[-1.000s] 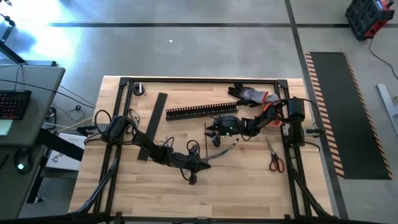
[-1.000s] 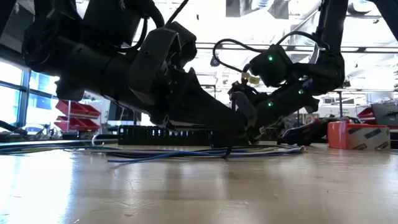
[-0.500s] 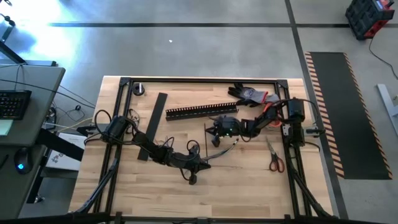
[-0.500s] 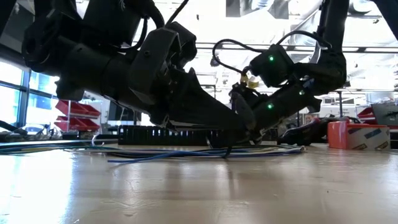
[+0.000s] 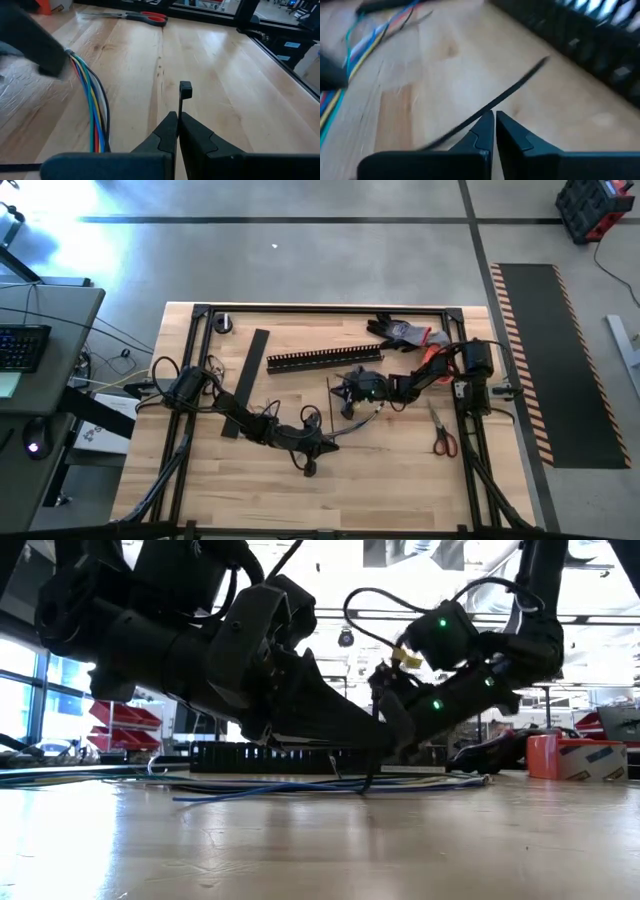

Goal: Ziptie cables
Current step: Wrap the cables together using a zip tie

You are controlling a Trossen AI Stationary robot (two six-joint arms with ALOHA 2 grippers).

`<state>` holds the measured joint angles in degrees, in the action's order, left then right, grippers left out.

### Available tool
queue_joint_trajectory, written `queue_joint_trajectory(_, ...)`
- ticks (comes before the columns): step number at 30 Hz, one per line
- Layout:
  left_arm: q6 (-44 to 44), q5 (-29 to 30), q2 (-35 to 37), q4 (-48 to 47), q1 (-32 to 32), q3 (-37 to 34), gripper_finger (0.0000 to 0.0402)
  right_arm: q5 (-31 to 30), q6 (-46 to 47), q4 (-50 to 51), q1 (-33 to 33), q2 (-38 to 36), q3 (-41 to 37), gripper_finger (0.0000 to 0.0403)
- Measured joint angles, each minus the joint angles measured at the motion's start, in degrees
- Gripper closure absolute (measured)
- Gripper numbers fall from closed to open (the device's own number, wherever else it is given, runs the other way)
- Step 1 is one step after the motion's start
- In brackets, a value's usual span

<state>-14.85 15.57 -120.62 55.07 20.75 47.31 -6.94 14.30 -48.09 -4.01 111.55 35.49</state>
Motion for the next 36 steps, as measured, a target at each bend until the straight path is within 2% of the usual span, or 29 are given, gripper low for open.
queue_joint_trajectory(4,0.0,0.0,0.0,-0.3,0.0,0.0,0.0402,2.7,4.0,0.7,-4.1,-3.7,0.0,0.0350)
queue_joint_trajectory(8,0.0,0.0,0.0,-0.4,0.0,0.0,0.0402,8.9,7.7,0.9,-7.0,-4.6,0.1,0.0273)
queue_joint_trajectory(12,0.0,0.0,0.0,-0.4,0.0,0.0,0.0402,11.7,8.0,3.4,-7.1,-3.0,0.0,0.0206)
queue_joint_trajectory(15,0.0,0.0,0.0,-0.4,-0.1,0.0,0.0402,13.1,8.2,0.6,-6.3,-0.8,0.1,0.0180)
queue_joint_trajectory(17,0.0,0.0,0.0,-0.4,-0.1,0.0,0.0402,14.3,9.0,-1.1,-6.1,0.7,0.1,0.0176)
queue_joint_trajectory(21,0.0,0.0,0.0,-0.4,-0.1,0.0,0.0402,14.0,8.4,-4.7,-5.9,3.3,0.3,0.0190)
queue_joint_trajectory(26,-0.1,0.0,0.0,-0.4,-0.1,0.0,0.0402,13.6,6.2,-6.8,-5.3,4.7,0.3,0.0233)
queue_joint_trajectory(30,-0.1,0.0,0.0,-0.4,-0.1,0.0,0.0402,10.3,4.4,-6.2,-4.4,4.8,0.2,0.0288)
queue_joint_trajectory(36,-0.1,0.0,0.0,-0.4,-0.1,0.0,0.0402,9.6,2.2,-5.7,-3.6,4.9,0.2,0.0385)
